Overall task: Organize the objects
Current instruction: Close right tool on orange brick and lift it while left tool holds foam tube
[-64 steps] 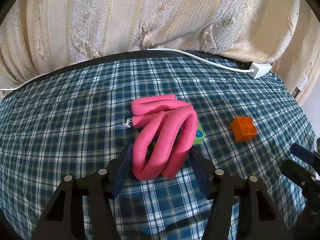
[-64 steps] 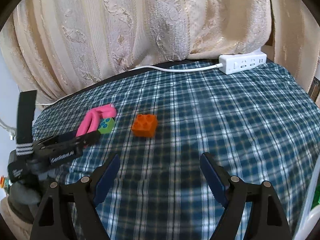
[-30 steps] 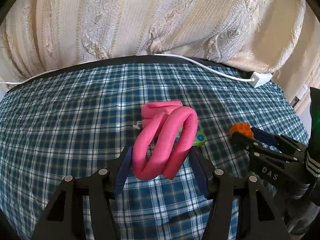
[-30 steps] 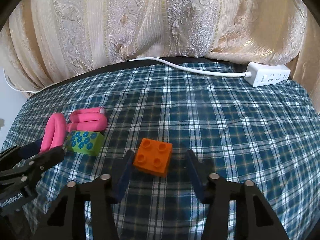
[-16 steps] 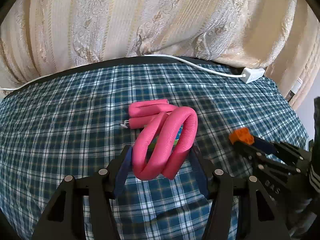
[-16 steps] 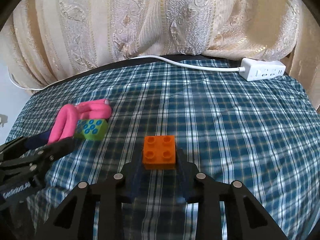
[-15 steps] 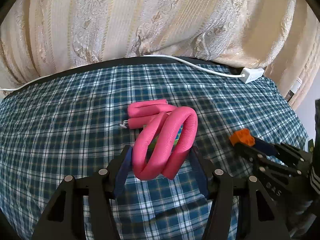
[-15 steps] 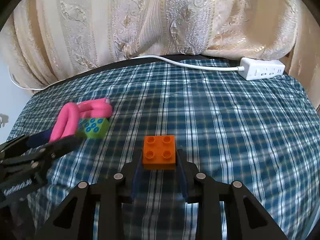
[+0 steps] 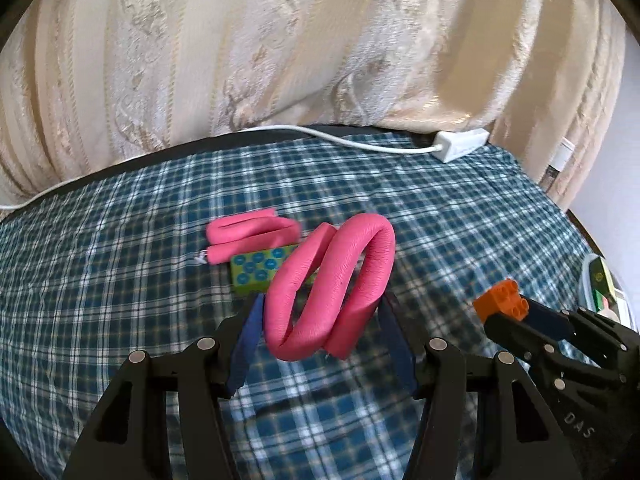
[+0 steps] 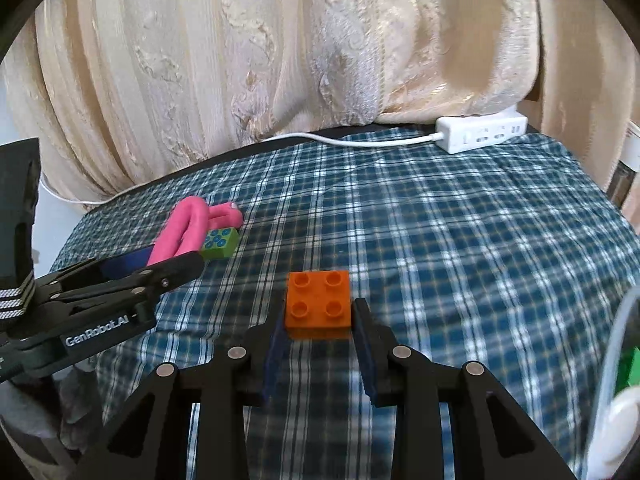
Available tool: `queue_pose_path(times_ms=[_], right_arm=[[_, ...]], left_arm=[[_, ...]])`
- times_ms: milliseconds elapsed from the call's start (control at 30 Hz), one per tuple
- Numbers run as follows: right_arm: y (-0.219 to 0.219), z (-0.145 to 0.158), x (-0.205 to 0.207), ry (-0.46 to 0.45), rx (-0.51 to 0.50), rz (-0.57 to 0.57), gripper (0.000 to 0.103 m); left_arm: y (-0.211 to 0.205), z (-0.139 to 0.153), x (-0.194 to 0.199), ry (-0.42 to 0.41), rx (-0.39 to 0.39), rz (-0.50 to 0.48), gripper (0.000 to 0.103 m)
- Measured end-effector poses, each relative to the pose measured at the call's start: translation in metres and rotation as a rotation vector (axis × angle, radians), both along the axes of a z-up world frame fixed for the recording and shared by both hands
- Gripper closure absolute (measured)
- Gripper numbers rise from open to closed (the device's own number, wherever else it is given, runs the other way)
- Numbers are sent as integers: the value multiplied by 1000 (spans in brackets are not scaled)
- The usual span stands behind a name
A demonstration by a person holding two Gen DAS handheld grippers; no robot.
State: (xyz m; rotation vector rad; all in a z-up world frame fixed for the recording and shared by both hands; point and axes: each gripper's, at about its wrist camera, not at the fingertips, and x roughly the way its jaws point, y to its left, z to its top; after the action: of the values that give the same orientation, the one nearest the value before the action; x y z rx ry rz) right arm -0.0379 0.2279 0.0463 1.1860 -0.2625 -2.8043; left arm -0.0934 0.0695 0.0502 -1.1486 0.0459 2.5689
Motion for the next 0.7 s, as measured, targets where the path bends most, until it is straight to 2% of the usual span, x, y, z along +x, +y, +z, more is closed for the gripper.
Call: queue_pose_path(times_ms=[367, 700], right_arm=[[17, 17, 52, 55, 18, -56, 68], [60, 19, 94, 73, -3, -165, 68]], left_arm=[[26, 14, 26, 41, -9, -89, 44], [47, 14, 44, 57, -25, -150, 44]])
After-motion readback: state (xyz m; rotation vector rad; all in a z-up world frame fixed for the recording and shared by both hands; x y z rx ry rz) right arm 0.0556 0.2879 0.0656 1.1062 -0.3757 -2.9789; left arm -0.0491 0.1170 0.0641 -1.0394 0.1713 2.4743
